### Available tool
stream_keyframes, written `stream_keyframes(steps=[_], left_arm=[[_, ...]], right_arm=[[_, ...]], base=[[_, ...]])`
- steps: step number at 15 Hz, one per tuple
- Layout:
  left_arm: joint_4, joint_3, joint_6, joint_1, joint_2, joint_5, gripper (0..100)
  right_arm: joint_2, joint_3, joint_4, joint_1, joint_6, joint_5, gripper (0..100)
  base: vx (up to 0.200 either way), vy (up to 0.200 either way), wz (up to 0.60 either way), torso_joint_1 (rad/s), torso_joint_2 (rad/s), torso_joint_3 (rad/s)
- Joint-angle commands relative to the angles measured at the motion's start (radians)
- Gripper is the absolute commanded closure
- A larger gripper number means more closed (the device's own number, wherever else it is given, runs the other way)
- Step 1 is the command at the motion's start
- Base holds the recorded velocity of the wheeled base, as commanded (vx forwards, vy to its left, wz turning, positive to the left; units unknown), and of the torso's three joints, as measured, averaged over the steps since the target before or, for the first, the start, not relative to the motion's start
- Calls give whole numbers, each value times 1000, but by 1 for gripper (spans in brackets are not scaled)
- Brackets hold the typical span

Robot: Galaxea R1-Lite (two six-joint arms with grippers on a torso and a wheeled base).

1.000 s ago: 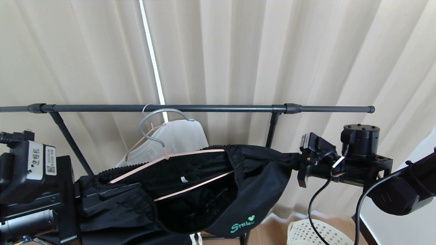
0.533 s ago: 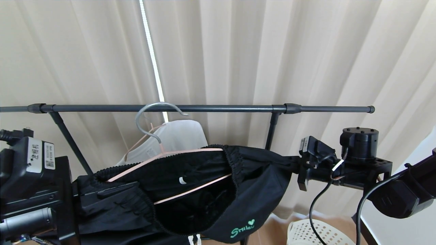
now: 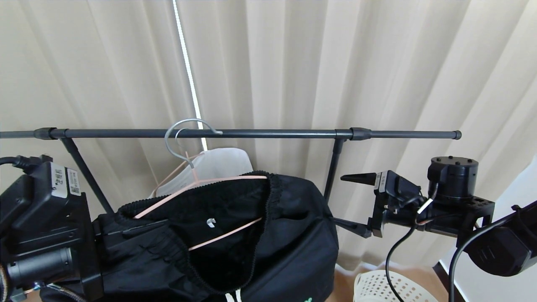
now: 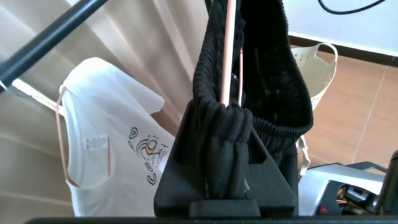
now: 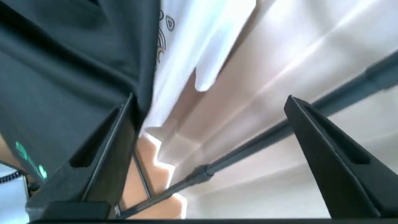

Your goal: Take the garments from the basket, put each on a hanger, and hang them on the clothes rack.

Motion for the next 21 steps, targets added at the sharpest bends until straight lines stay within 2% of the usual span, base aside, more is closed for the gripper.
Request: stream_keyframes(steps=[1,6,8,10,13,17,20,21], left_arm=[[-2,-1,-14,2,34,19,100],[-5,-11,-117,-10,124,123,100],[-5,-21,-149,-36,170,169,100],[-5,-47,-214,-64,202,215,100],[-5,-93,-293,-87,264,232,100],[-8,-146,-330,-88,337,234,100],[-8,-230,-431,-101,402,241,100],[-8,-251,-444,-101,425,252,100]], right_arm=[[-38,7,0,9,10,1,0],[-98,10,0,56,108,-6,0],[-91,9,0,56,109,-8,0],[-89,10,0,56,109,-14,0],[-86,9,0,56,109,-20,0],[-78,7,0,56,109,-23,0],[-74,7,0,56,109,-26,0],[-74,9,0,56,109,-26,0]], base=[[0,0,0,0,0,0],[0,0,0,0,0,0],[0,0,0,0,0,0],[0,0,0,0,0,0],[0,0,0,0,0,0],[0,0,0,0,0,0],[0,0,0,0,0,0],[0,0,0,0,0,0]])
